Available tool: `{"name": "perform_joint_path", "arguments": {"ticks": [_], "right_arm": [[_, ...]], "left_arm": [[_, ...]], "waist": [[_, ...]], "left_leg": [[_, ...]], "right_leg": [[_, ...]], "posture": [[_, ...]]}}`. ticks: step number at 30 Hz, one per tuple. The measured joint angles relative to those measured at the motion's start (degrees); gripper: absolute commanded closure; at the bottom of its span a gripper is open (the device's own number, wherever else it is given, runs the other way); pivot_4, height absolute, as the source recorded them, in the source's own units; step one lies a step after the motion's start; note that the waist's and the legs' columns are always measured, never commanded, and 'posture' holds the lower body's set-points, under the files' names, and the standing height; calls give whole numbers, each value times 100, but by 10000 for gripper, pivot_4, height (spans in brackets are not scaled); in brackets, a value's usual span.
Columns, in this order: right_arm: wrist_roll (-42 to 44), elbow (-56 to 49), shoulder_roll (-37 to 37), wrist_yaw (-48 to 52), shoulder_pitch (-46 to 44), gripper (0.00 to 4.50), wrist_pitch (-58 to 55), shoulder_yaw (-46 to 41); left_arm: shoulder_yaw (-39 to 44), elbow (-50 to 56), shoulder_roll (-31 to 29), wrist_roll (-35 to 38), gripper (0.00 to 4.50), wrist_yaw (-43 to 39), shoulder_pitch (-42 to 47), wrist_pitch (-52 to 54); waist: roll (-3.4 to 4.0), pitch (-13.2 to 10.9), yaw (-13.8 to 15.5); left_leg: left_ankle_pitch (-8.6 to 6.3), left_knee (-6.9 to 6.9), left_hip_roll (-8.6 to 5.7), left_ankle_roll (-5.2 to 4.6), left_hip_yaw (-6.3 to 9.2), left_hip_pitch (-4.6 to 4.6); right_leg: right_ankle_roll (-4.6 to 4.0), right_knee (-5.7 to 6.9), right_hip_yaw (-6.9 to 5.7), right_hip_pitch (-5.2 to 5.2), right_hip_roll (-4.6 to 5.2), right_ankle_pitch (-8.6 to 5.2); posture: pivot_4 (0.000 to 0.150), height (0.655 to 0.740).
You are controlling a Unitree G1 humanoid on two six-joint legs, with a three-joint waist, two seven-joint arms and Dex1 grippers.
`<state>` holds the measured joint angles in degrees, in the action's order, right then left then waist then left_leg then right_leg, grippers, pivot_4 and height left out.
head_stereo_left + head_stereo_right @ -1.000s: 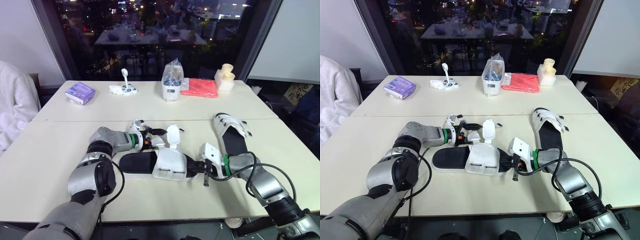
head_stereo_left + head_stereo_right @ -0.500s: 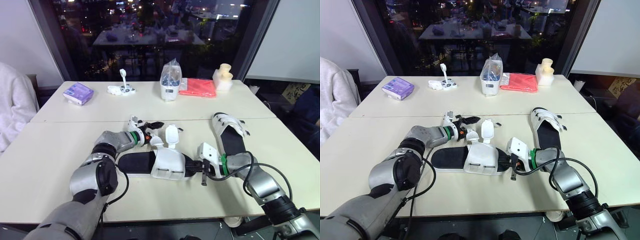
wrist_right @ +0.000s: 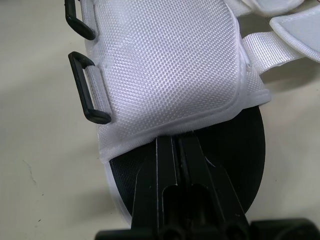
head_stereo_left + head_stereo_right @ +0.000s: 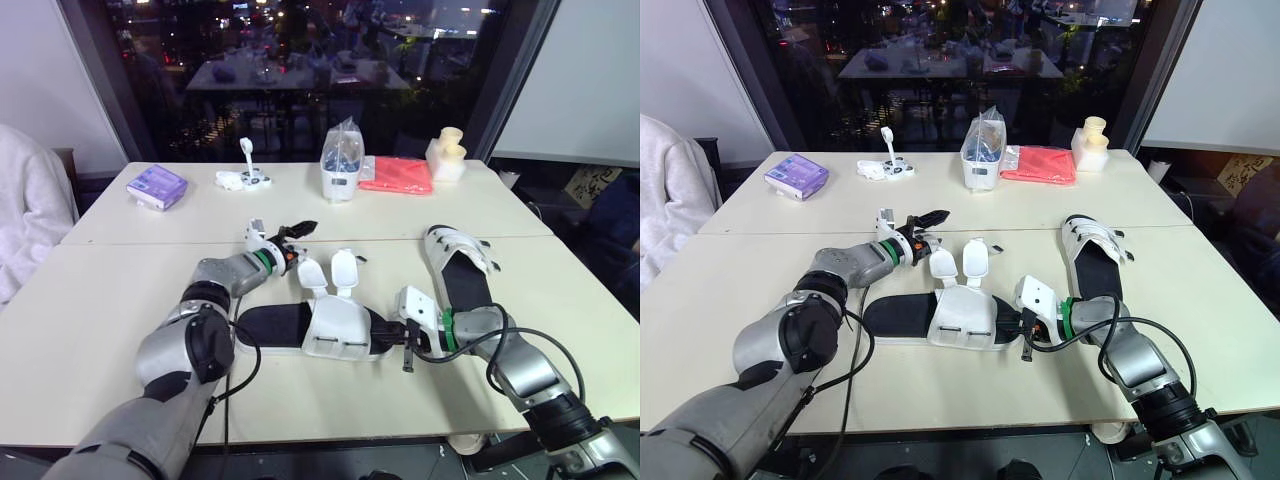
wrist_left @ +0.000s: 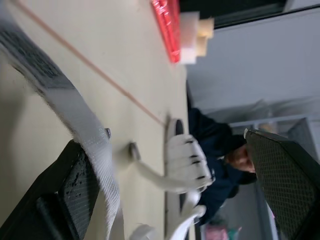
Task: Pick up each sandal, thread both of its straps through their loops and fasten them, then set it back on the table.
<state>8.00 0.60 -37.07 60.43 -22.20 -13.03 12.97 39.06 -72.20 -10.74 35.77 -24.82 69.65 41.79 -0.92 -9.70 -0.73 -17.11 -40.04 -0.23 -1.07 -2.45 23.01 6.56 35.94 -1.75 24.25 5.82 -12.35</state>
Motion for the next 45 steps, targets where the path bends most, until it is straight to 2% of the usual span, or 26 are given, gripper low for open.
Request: {"name": "perform_joint_path", "arguments": {"ticks": [14,16,18,24,29,35,40,43,45], "right_arm": [[-7,0,-2,11,-4,44316,7,0],[-10,0,-2,15,-4,45000,10,0],[-18,0,-2,20,-4,45000,17,0],[-38,0,-3,30,-7,45000,33,0],[-31,-4,-6,59,-7,45000,17,-12],[9,-37,-19,110,-2,45000,-85,-37],[45,-102,-43,161,42,45000,-130,-59],[43,-115,-45,164,66,45000,-152,-88],[41,-125,-47,163,76,45000,-159,-95]], "left_arm": [[-10,25,-168,54,0,-736,308,56],[-13,26,-168,54,5532,-763,311,69],[-21,26,-168,54,13405,-779,311,81],[-96,41,-174,54,44560,-1005,311,191],[-280,226,-235,59,44895,-1402,320,510],[-1473,1648,-257,23,44895,-2996,171,1411],[-2825,4242,-388,98,44895,-4083,-883,1630],[-3757,5793,-721,-194,44895,-4656,-1512,778],[-4235,6462,-955,-429,44895,-5072,-1914,77]], "waist": [[0,0,-2],[0,0,-2],[0,0,-1],[0,0,-1],[0,0,-2],[-1,-2,-7],[1,-3,-15],[4,-1,1],[7,0,4]], "left_leg": [[0,1,-1,0,0,1],[0,1,0,0,0,0],[0,2,0,0,0,1],[0,2,0,0,0,1],[0,2,0,0,0,2],[0,4,-1,-1,-1,10],[0,10,9,1,1,10],[1,11,9,4,1,10],[1,16,9,5,0,10]], "right_leg": [[0,-2,-1,0,-1,0],[0,-2,-1,0,-1,0],[0,-3,-1,0,-1,0],[0,-3,-1,0,-1,0],[0,-4,-1,0,-1,0],[0,-9,-1,6,-4,-1],[-2,-14,3,9,-5,-2],[-14,-24,7,7,-1,-4],[-39,-39,7,6,2,-5]], "posture": [[1500,7400],[1500,7400],[1500,7400],[1500,7400],[1500,7400],[1500,7400],[1500,7400],[1500,7400],[1500,7400]]}}
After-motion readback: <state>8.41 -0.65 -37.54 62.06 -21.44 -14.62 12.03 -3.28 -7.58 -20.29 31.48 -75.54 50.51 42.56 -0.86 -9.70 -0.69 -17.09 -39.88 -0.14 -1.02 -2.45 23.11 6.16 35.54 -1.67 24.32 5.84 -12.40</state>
